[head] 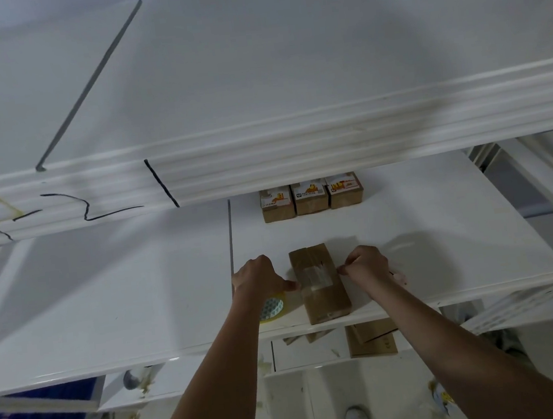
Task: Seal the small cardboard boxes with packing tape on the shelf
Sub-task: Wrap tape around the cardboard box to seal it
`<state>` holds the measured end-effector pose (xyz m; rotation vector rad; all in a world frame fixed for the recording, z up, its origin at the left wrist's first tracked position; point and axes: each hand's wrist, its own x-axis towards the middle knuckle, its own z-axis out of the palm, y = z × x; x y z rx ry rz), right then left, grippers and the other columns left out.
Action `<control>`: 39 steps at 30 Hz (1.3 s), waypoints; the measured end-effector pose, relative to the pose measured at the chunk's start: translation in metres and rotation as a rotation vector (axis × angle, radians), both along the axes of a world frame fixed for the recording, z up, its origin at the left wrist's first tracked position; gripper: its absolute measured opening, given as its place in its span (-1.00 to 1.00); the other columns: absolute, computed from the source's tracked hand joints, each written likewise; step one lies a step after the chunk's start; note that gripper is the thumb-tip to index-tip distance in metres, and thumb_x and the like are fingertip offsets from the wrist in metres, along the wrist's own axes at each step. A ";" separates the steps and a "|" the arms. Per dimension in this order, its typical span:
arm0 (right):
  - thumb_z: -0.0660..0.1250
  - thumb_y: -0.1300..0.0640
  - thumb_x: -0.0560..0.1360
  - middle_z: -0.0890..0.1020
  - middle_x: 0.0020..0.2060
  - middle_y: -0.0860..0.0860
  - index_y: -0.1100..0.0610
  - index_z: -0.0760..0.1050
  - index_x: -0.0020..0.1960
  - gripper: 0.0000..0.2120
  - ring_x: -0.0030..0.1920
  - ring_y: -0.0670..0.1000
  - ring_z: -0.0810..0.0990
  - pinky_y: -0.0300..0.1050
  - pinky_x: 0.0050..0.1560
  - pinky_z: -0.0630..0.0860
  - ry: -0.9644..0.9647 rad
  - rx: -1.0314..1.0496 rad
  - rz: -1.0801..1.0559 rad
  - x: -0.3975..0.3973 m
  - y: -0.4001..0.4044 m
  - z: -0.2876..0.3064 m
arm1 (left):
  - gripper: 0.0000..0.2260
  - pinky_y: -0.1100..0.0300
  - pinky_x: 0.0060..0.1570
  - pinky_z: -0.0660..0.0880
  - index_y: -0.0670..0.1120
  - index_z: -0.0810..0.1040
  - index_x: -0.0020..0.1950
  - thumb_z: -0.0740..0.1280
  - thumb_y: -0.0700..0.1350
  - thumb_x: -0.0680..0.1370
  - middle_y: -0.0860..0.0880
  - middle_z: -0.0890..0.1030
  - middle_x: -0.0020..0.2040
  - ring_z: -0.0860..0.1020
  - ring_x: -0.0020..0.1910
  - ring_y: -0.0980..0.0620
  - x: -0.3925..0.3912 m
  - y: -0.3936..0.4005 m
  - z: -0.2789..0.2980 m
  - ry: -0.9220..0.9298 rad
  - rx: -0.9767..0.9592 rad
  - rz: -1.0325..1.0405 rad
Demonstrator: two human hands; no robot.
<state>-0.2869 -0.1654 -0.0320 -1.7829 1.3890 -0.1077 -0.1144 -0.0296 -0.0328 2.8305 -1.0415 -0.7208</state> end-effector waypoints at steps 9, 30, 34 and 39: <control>0.45 0.25 0.47 0.72 -0.12 0.07 0.18 0.71 -0.07 -0.92 -0.12 0.01 0.61 -0.22 -0.11 0.44 -0.016 -0.043 0.032 -0.005 0.008 -0.008 | -0.38 0.16 -0.19 0.47 -0.09 0.58 0.06 0.48 0.40 0.30 -0.03 0.63 -0.09 0.56 -0.19 0.00 -0.003 0.004 0.004 0.011 -0.019 0.030; 0.34 -0.24 0.47 0.58 0.21 0.18 0.23 0.45 0.36 -0.33 0.17 0.24 0.58 0.15 0.20 0.53 0.464 0.071 0.281 0.077 0.043 0.005 | -0.37 0.15 -0.14 0.42 -0.07 0.51 0.11 0.49 0.38 0.31 -0.03 0.60 -0.04 0.52 -0.11 -0.02 -0.008 0.000 0.009 0.012 0.019 0.023; 0.29 -0.08 0.48 0.40 0.38 0.19 0.16 0.29 0.47 -0.37 0.35 0.31 0.42 0.25 0.28 0.40 0.420 0.017 0.210 0.073 0.059 0.017 | -0.46 0.14 -0.13 0.42 -0.06 0.45 -0.01 0.46 0.35 0.35 -0.01 0.55 -0.11 0.53 -0.11 -0.02 -0.009 0.003 0.011 0.025 0.002 0.027; 0.31 -0.04 0.56 0.23 0.54 0.21 0.21 0.12 0.58 -0.28 0.49 0.32 0.26 0.38 0.47 0.19 0.576 0.033 0.166 0.081 0.063 0.018 | -0.42 0.13 -0.13 0.43 -0.09 0.49 0.03 0.48 0.35 0.33 -0.01 0.56 -0.11 0.53 -0.11 -0.02 -0.008 0.008 0.009 0.079 -0.026 0.033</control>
